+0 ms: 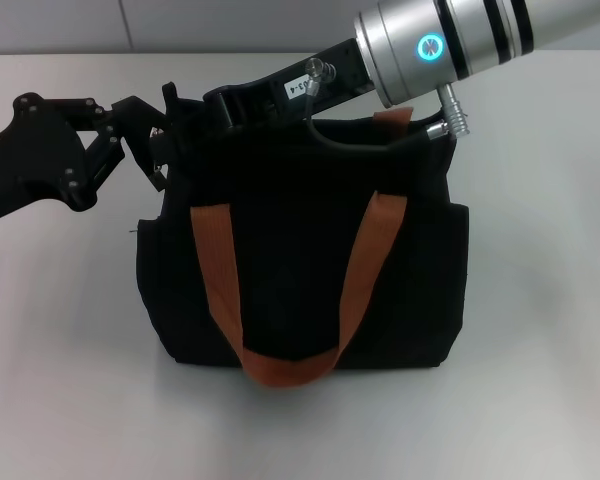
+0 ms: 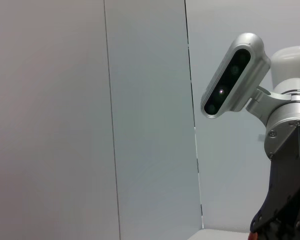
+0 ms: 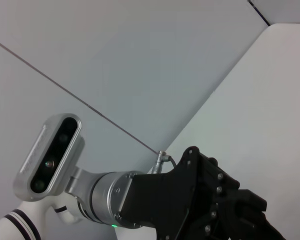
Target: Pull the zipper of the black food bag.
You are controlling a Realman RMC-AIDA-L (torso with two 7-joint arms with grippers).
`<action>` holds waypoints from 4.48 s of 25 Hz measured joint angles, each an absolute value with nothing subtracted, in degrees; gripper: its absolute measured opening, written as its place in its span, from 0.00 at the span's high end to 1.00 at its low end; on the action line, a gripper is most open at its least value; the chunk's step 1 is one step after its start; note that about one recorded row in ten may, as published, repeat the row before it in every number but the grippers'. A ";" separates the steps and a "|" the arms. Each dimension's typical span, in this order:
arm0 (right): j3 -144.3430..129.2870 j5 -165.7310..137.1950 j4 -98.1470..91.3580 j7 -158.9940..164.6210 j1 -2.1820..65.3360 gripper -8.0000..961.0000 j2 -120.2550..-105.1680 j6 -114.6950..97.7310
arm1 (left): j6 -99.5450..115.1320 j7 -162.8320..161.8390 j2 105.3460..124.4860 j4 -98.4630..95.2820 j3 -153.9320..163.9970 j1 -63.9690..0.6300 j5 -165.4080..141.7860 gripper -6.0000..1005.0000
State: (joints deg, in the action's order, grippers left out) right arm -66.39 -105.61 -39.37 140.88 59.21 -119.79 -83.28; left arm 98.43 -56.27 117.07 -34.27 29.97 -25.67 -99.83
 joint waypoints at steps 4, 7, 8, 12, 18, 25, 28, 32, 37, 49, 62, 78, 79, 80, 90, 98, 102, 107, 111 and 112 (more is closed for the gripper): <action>-66.39 -105.60 -39.38 140.87 59.05 0.86 -119.80 -83.04 | 98.48 -56.28 117.07 -34.27 29.97 -25.66 -99.83 0.92; -66.39 -105.60 -39.36 140.85 59.01 0.87 -119.80 -82.59 | 98.56 -56.29 117.07 -34.28 30.00 -25.67 -99.83 0.92; -66.39 -105.60 -39.36 140.85 59.01 0.87 -119.80 -82.59 | 98.56 -56.29 117.07 -34.28 30.00 -25.67 -99.83 0.92; -66.50 -105.60 -39.30 140.88 58.99 0.86 -119.80 -82.23 | 98.71 -56.31 117.12 -34.27 30.05 -25.67 -99.83 0.91; -67.24 -105.60 -39.23 141.26 58.97 0.81 -119.80 -81.52 | 98.87 -56.36 117.24 -34.28 30.35 -25.67 -99.84 0.91; -68.15 -104.22 -39.04 141.49 58.83 0.84 -119.79 -80.45 | 98.88 -56.36 117.29 -34.28 30.13 -25.67 -99.84 0.91; -68.64 -104.18 -38.92 141.62 58.81 0.86 -119.79 -79.84 | 98.88 -56.36 117.33 -34.28 30.15 -25.67 -99.84 0.91; -69.32 -104.14 -39.04 142.22 58.49 0.89 -119.79 -78.95 | 98.96 -56.36 117.34 -34.27 30.09 -25.62 -99.85 0.90; -69.35 -104.14 -40.32 142.25 57.57 0.97 -119.75 -79.15 | 98.96 -56.33 117.33 -34.28 30.06 -25.40 -99.85 0.90; -71.28 -107.28 -45.88 145.45 55.97 0.99 -119.35 -79.64 | 98.96 -56.34 117.34 -34.28 30.06 -25.27 -99.85 0.90; -71.45 -110.65 -50.52 148.56 54.61 0.99 -119.27 -81.09 | 98.96 -56.34 117.30 -34.31 29.97 -25.07 -99.56 0.89; -71.44 -117.71 -57.12 154.84 53.34 0.99 -119.27 -84.65 | 98.71 -56.34 117.15 -34.27 29.35 -24.85 -99.10 0.88; -71.45 -118.36 -57.76 155.36 53.18 0.99 -119.26 -85.00 | 98.67 -56.32 117.15 -34.27 29.33 -24.82 -99.10 0.88; -71.45 -119.06 -58.49 156.00 52.94 0.99 -119.27 -85.30 | 98.63 -56.29 117.15 -34.27 29.26 -24.76 -99.09 0.88; -71.25 -126.02 -68.90 162.71 48.17 0.99 -119.42 -89.18 | 98.55 -56.05 117.16 -34.28 28.65 -24.39 -98.68 0.88; -70.92 -129.99 -77.18 166.17 44.17 0.99 -119.58 -91.66 | 98.11 -55.81 117.13 -34.28 28.65 -24.48 -98.53 0.87; -69.88 -131.72 -81.91 167.63 41.43 0.99 -119.60 -93.37 | 97.76 -55.87 117.12 -34.28 28.62 -24.68 -98.43 0.87; -66.53 -133.79 -85.97 168.11 39.06 0.99 -119.66 -96.12 | 97.53 -55.91 117.10 -34.24 28.16 -24.73 -98.38 0.87; -64.28 -134.38 -87.67 168.22 37.67 0.99 -119.71 -97.56 | 97.46 -56.19 117.06 -34.21 28.00 -24.77 -98.28 0.87; -63.76 -133.73 -87.77 167.97 37.50 0.99 -119.72 -97.82 | 97.47 -56.23 117.04 -34.20 28.00 -24.77 -98.28 0.87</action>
